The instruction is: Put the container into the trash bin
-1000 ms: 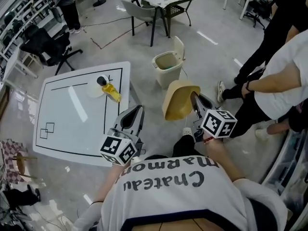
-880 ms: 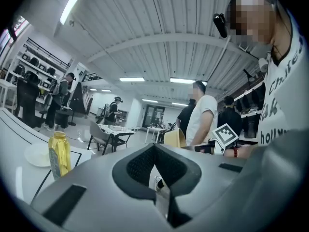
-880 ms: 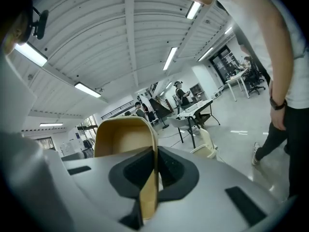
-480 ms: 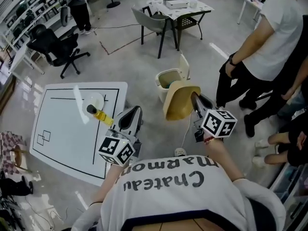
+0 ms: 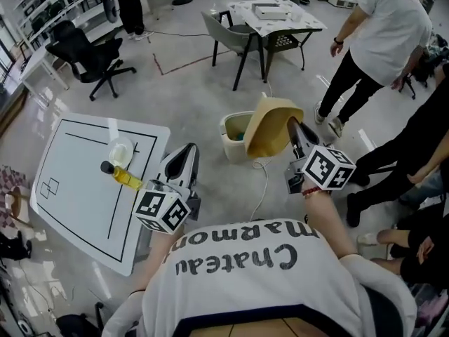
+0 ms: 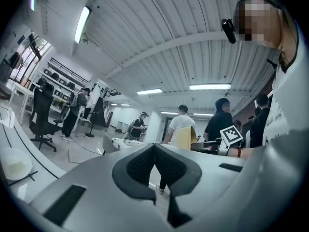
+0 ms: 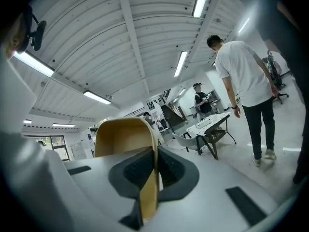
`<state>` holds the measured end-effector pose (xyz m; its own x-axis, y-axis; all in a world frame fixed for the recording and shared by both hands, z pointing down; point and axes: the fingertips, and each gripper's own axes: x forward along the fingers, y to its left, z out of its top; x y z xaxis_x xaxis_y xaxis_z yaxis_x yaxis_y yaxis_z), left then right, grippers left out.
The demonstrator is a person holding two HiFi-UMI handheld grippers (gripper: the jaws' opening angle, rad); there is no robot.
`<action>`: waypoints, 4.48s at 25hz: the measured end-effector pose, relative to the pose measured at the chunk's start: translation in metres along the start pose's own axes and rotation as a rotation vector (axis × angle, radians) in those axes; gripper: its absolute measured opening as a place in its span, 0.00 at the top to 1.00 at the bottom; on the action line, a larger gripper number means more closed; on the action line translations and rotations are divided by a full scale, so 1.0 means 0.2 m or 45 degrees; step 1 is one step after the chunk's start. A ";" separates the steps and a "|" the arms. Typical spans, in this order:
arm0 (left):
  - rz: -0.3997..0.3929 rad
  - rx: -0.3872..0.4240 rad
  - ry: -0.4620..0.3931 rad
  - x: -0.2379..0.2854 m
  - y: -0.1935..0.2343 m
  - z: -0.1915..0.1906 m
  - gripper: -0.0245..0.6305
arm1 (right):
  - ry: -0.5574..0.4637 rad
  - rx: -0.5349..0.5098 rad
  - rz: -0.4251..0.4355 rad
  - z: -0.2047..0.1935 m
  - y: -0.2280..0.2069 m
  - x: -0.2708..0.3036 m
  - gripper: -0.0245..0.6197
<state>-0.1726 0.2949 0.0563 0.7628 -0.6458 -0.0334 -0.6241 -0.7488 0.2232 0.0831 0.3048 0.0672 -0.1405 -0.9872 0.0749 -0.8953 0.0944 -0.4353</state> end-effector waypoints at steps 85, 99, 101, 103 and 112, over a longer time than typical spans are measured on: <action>-0.078 -0.136 0.166 1.84 1.26 -0.08 0.93 | 0.204 0.247 -0.209 -0.05 -0.89 1.80 0.91; -0.030 -0.302 0.380 1.88 1.30 -0.59 0.93 | 0.571 0.280 -0.271 -0.61 -1.03 1.90 0.91; -0.025 -0.335 0.451 1.86 1.29 -0.75 0.93 | 0.650 0.279 -0.281 -0.77 -1.07 1.92 0.91; -0.015 -0.384 0.508 1.84 1.27 -0.91 0.93 | 0.733 0.277 -0.280 -0.93 -1.11 1.94 0.91; 0.105 -0.527 0.737 1.76 1.21 -1.54 0.93 | 1.112 0.257 -0.279 -1.63 -1.34 1.97 0.91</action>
<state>-0.0039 -0.0674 0.3997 0.7547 -0.4290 0.4963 -0.6559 -0.5085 0.5579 0.1299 -0.0682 0.5056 -0.3189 -0.5254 0.7889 -0.8604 -0.1887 -0.4734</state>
